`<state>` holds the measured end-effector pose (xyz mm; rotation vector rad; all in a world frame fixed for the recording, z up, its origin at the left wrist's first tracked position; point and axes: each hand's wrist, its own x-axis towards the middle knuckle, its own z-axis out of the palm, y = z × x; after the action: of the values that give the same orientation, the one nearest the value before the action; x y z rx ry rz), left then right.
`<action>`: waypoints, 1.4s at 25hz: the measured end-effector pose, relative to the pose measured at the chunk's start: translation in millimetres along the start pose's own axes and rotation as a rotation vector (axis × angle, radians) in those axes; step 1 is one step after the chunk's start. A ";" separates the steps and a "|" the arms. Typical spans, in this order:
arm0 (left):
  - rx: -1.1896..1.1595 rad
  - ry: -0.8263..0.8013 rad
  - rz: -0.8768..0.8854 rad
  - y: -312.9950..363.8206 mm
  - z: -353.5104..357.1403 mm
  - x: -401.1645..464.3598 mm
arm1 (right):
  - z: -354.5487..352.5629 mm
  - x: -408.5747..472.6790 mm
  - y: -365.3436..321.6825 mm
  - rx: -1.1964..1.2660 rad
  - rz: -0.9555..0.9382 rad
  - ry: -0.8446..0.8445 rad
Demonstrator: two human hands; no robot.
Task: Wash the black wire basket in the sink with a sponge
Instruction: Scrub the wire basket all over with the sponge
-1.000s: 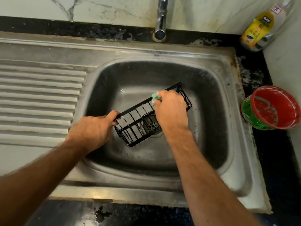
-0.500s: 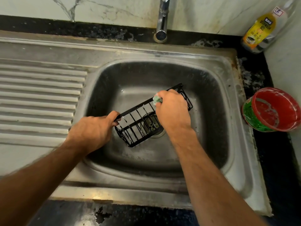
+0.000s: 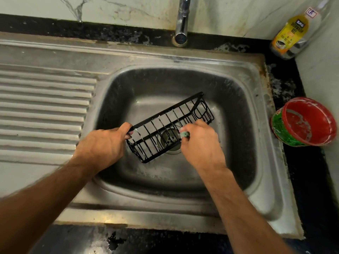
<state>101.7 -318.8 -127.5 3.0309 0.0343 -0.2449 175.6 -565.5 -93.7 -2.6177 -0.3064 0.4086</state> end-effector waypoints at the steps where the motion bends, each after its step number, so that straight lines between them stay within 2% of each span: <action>1: 0.001 0.003 0.000 0.2 0.4 0.2 | -4.4 5.7 1.4 0.052 0.025 0.000; 5: 0.018 0.050 0.032 -1.4 -0.7 -0.2 | -19.9 40.4 -5.6 0.167 0.128 0.182; 7: 0.018 0.021 0.031 -1.1 -1.1 0.0 | -17.2 48.3 -13.7 0.047 0.099 0.165; 10: 0.008 0.063 0.055 -1.1 -0.5 -1.0 | -5.8 38.9 -23.8 -0.064 0.051 0.168; 15: 0.036 0.007 0.028 5.6 -7.6 -2.1 | -12.9 27.8 -16.6 -0.091 0.208 0.106; 19: 0.049 -0.088 -0.044 9.9 -13.6 -0.6 | -16.5 38.4 -32.7 -0.042 0.146 0.146; 23: 0.003 -0.096 -0.065 7.4 -12.9 -0.7 | -5.8 29.0 -11.6 -0.010 0.064 0.203; 26: -0.017 -0.097 -0.072 8.6 -12.7 -0.4 | -2.0 1.5 3.9 0.038 0.097 0.208; 29: -0.029 -0.077 -0.057 6.0 -11.2 -0.3 | -6.4 10.8 1.7 0.070 0.123 0.288; 31: -0.046 -0.068 -0.037 3.4 -9.4 -0.2 | -7.0 25.6 -7.2 0.057 0.060 0.332; 35: -0.051 -0.053 -0.013 2.1 -7.7 -0.5 | 4.8 22.6 -13.7 0.037 0.033 0.211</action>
<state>102.5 -320.1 -119.7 2.9734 0.0554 -0.3199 193.1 -545.3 -96.4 -2.6038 -0.1836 0.1442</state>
